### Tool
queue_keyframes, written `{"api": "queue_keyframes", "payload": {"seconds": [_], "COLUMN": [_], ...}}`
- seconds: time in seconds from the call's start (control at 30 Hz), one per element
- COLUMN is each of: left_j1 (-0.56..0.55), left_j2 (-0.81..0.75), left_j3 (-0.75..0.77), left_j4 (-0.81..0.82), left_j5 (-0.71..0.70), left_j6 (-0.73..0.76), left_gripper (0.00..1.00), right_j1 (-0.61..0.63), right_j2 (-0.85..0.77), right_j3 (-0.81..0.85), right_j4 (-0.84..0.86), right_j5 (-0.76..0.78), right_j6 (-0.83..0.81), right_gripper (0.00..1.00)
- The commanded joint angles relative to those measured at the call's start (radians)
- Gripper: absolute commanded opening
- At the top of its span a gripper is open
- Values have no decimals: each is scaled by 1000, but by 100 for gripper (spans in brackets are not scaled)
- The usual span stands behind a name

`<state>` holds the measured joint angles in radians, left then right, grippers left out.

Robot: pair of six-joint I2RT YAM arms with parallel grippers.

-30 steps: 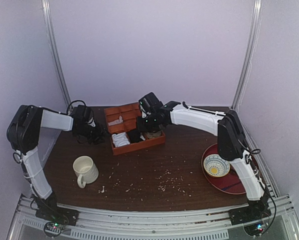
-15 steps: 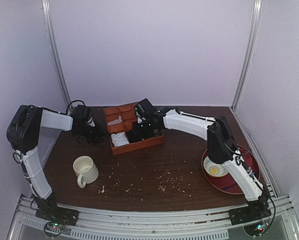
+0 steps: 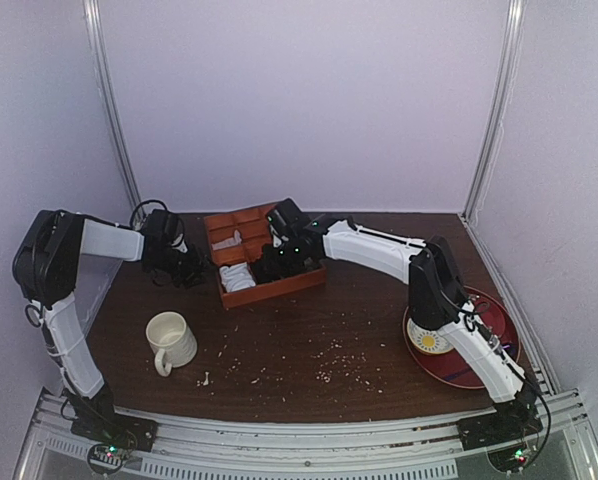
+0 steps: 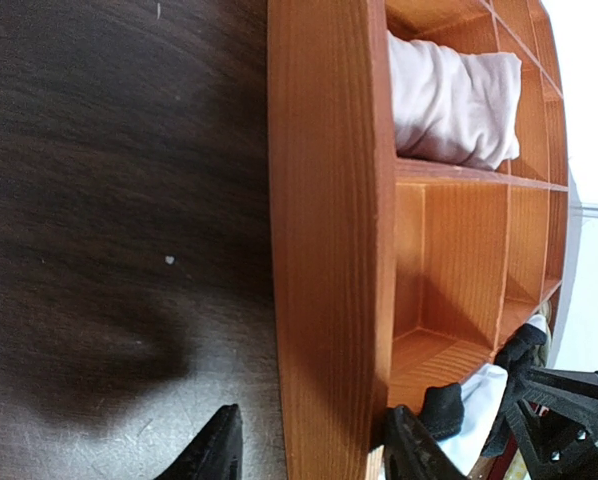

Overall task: Roll the underwear
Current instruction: Adjust the underwear in the storage box, then reset both arms

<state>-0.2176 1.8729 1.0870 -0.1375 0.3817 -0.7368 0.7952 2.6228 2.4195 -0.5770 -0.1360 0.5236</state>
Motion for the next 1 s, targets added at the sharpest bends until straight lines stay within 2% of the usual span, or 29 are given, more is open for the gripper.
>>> {"api": "queue_keyframes", "payload": {"seconds": [0.0,0.07,0.17,0.33,0.47,0.57,0.73,0.97], "left_j1": [3,4,10,34,43,43,44,42], "left_j2": [9,-4,-28,-76,-120,-174,-284,-445], "left_j3": [5,6,16,44,89,109,105,54], "left_j4": [-49,-54,-67,-105,-165,-209,-248,-276], "left_j5": [-18,-23,-32,-54,-75,-80,-76,-58], "left_j6": [9,12,22,45,81,103,130,152], "left_gripper": [62,62,62,63,63,63,64,68], "right_j1": [7,7,6,-3,-17,-30,-73,-173], "right_j2": [1,-72,-150,-207,-308,-409,-586,-811], "right_j3": [-130,-223,-273,-194,-233,-363,-582,-893], "right_j4": [-49,35,101,65,88,133,223,386], "right_j5": [5,21,39,52,41,29,-32,-145], "right_j6": [3,-8,-39,-113,-129,-129,-136,-33], "right_gripper": [15,19,26,32,38,44,47,53]}}
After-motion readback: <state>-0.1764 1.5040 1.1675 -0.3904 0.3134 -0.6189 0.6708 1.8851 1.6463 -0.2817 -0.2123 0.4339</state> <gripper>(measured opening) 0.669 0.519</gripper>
